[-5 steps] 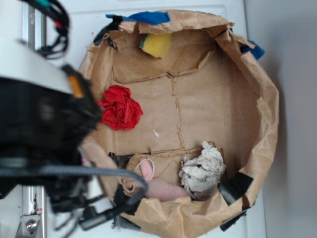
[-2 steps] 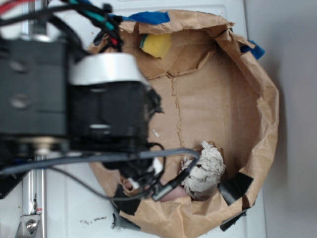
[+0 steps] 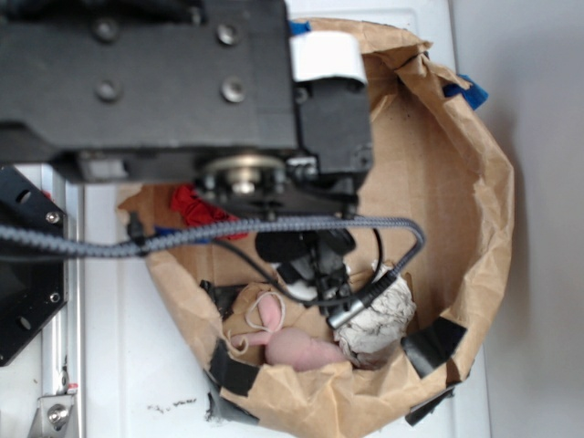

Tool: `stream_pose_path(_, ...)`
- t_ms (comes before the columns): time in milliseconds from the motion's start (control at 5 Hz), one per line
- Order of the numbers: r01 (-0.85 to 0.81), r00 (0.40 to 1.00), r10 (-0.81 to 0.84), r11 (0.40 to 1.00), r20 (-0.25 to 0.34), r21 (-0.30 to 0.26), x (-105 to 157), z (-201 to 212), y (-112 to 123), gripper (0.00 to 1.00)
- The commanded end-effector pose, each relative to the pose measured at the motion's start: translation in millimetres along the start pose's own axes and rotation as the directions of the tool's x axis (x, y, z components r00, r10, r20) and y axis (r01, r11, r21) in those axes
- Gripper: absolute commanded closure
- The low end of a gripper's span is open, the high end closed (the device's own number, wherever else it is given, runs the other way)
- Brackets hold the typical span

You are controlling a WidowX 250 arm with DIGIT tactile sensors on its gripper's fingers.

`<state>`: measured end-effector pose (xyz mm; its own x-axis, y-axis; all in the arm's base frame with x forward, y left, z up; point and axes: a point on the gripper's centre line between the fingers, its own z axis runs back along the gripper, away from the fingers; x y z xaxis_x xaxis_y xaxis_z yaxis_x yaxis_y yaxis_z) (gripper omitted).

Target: Grab the green sponge.

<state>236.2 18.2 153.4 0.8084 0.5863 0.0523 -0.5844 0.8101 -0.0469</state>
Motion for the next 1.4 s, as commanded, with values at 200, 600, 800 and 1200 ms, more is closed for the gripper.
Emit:
stream_pose_path(200,-0.204,0.973,0.209,0.977,0.094,-0.06,39.0,-1.5,6.7,0.0)
stream_pose_path(600,-0.394,0.905,0.396,0.918,0.156,-0.043,75.4,-30.2,15.3,0.0)
stream_pose_path(800,-0.454,0.869,0.457,0.889,0.189,-0.063,70.0,-36.9,21.2,0.0)
stream_pose_path(1200,-0.51,0.828,0.506,0.859,0.243,-0.049,60.1,-45.9,32.4,0.0)
